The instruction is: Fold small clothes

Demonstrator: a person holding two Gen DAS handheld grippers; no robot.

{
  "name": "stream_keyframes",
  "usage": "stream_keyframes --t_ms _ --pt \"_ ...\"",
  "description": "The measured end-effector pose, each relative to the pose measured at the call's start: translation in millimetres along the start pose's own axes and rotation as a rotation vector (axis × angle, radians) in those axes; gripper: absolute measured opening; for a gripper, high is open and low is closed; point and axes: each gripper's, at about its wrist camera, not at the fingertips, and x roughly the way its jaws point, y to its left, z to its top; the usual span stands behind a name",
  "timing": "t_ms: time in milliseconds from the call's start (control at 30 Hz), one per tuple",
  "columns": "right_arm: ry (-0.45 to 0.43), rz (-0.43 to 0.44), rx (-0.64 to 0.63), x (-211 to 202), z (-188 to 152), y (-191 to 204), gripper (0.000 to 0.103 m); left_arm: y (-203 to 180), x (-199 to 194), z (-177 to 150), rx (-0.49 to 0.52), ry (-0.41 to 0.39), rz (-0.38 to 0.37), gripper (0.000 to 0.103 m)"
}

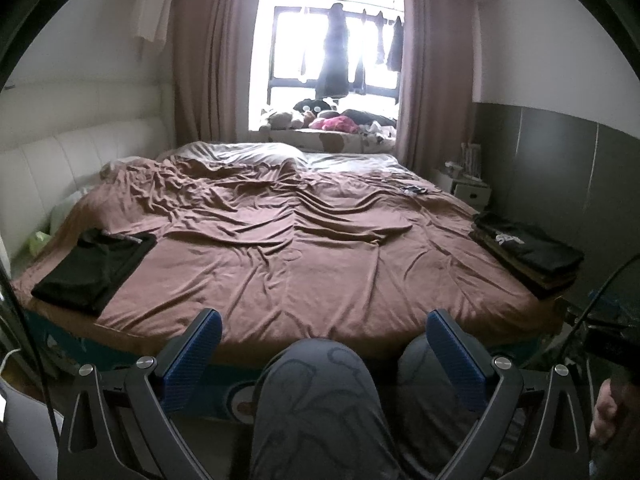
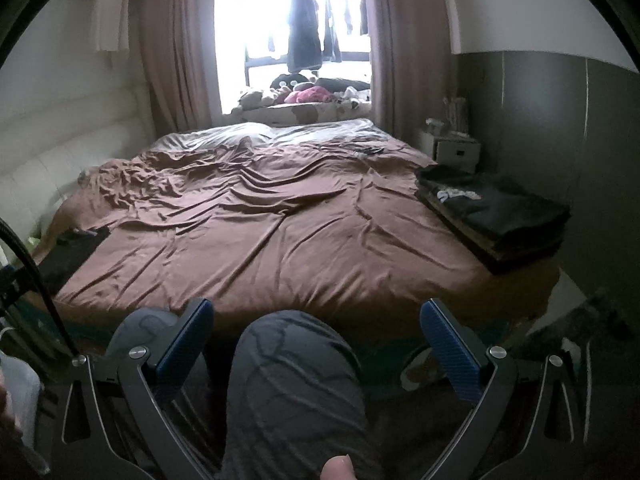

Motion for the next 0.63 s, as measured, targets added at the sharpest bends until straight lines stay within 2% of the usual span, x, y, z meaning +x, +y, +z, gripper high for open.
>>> stream_keyframes --t_ms 633 --pt "-0.015 -0.026 -0.023 -8.1 -5.1 3.3 0.103 -11.5 -15.7 -4.9 0.025 -0.035 -0.006 0.103"
